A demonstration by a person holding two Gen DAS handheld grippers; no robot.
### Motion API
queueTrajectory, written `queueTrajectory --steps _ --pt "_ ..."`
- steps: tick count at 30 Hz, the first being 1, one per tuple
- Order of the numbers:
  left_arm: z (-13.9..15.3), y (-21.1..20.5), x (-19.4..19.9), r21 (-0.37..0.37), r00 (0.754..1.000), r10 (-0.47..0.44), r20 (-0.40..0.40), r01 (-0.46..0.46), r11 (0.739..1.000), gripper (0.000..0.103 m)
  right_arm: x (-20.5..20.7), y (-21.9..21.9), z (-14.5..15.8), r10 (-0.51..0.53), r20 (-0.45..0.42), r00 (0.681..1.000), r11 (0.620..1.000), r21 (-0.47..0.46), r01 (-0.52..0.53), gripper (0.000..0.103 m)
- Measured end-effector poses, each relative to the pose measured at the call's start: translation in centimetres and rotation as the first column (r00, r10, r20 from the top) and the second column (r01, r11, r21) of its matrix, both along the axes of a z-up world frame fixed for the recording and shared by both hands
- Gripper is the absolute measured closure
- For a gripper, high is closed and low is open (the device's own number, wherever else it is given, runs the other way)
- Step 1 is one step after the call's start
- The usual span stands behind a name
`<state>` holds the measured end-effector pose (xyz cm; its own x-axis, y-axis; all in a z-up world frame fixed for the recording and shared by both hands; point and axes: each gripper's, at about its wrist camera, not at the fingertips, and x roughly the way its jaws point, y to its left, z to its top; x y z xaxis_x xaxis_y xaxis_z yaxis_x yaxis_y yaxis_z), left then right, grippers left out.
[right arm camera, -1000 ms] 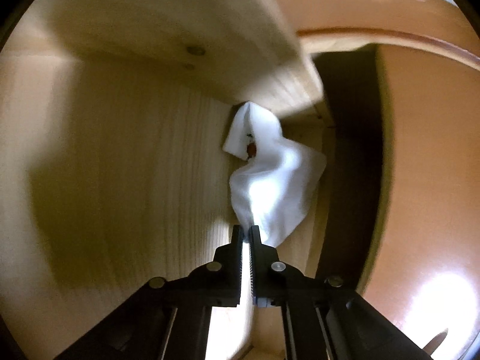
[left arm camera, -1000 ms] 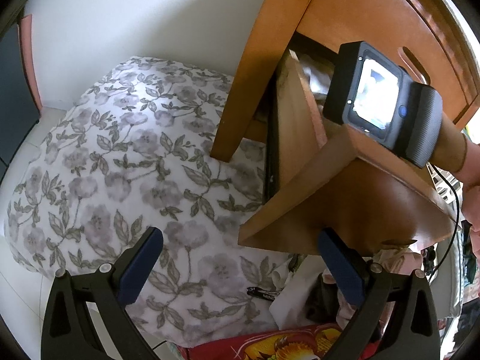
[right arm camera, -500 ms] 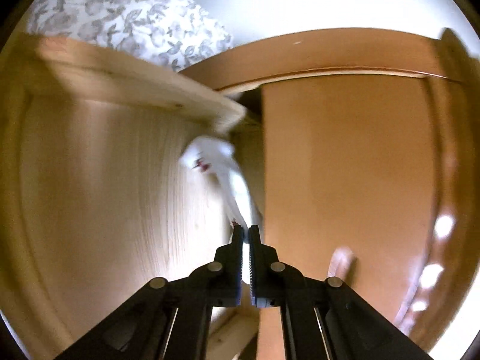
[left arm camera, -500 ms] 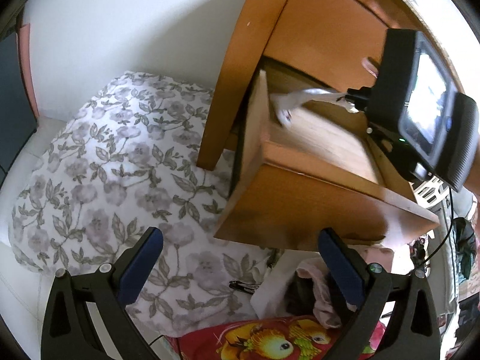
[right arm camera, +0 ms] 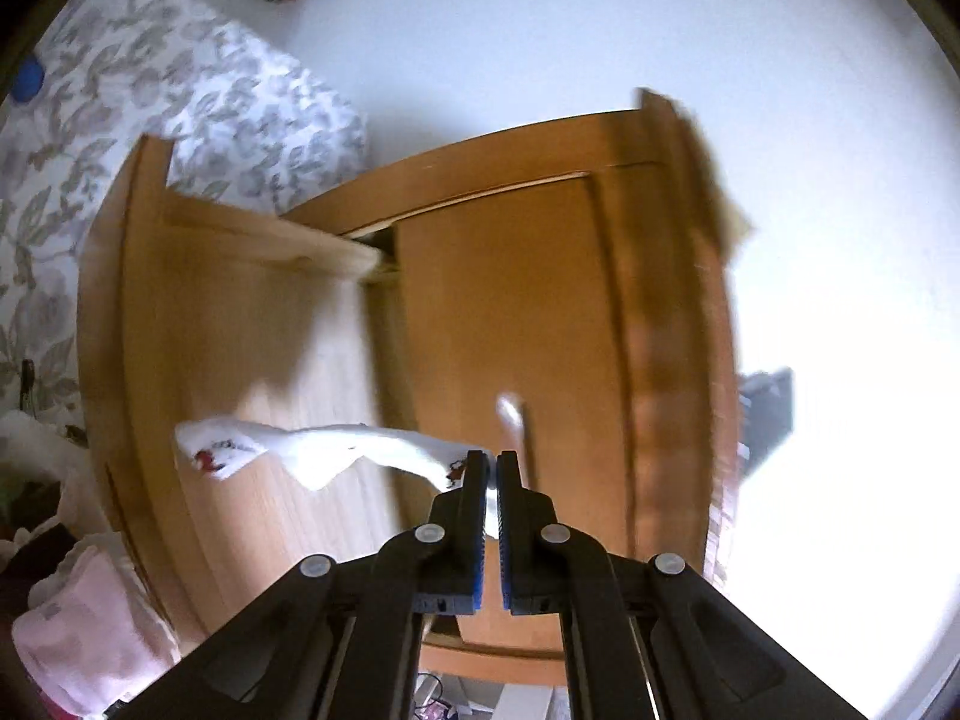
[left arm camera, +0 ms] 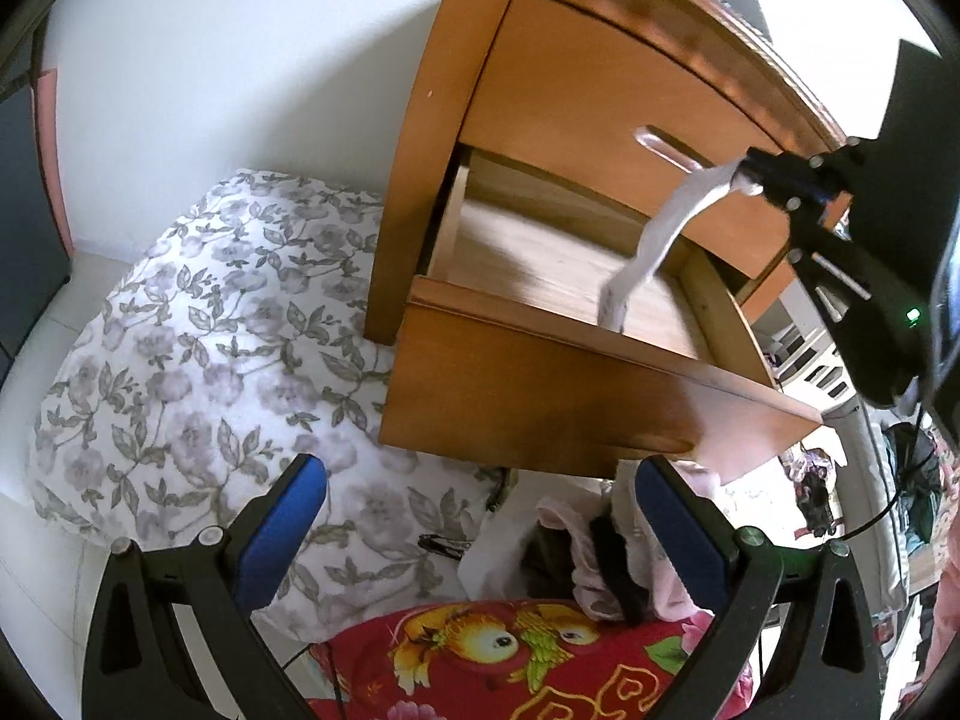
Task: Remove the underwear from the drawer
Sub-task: 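Lift the white sock up out of the drawer with the right gripper, then carry the white sock from the drawer toward the garment pile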
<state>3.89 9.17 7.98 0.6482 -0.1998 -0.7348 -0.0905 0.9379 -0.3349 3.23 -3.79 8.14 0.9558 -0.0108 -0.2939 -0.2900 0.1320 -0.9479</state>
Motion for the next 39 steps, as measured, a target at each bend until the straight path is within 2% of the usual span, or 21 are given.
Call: queueTrajectory --steps 11,18,28,39 --pt "2.7 -2.6 -3.1 0.059 1.0 -0.007 0.03 0.005 0.998 0.0 -4.4 -3.1 6.0 -0.056 0.124 0.991 0.992 0.117 0.041 0.1" --pt "3.7 -4.1 -4.8 0.09 0.999 -0.015 0.045 0.011 0.996 0.0 -7.7 -5.2 7.6 -0.081 0.151 0.985 0.986 0.154 0.057 0.1" --pt "4.2 -5.3 -6.5 0.115 0.998 -0.035 0.056 0.029 0.993 0.0 -12.2 -6.8 6.5 -0.092 0.084 0.992 0.978 0.194 0.074 0.1" --pt "3.7 -5.3 -6.9 0.118 0.999 -0.03 0.039 0.025 0.993 0.0 -13.7 -7.4 3.4 -0.113 -0.046 0.993 0.959 0.258 0.121 0.1"
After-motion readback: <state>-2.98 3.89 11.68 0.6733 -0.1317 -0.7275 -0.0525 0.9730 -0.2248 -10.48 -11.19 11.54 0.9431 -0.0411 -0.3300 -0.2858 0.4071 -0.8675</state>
